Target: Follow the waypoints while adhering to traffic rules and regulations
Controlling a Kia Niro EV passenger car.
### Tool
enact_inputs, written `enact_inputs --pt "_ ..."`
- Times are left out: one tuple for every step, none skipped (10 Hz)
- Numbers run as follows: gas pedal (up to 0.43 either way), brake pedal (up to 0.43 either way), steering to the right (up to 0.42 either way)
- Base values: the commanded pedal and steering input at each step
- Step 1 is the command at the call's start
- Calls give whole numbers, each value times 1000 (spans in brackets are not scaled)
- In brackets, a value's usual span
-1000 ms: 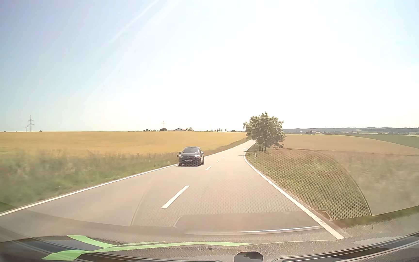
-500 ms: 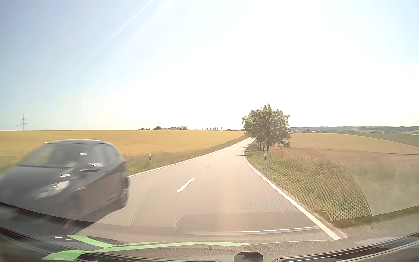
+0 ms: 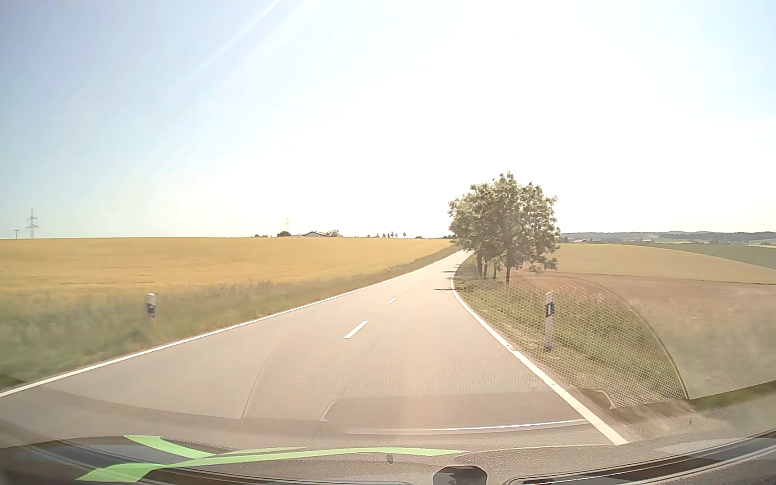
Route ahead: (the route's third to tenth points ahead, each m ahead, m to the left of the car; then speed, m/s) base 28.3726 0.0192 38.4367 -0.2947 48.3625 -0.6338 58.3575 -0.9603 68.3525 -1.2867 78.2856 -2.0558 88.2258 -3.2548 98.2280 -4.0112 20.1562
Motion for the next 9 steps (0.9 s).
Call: enact_inputs --pt "150 0 4" --pt "150 0 4" --pt "150 0 3" --pt "157 0 3" --pt "157 0 3" --pt "157 0 3" --pt "177 0 4" --pt "197 0 4" --pt "220 0 4"
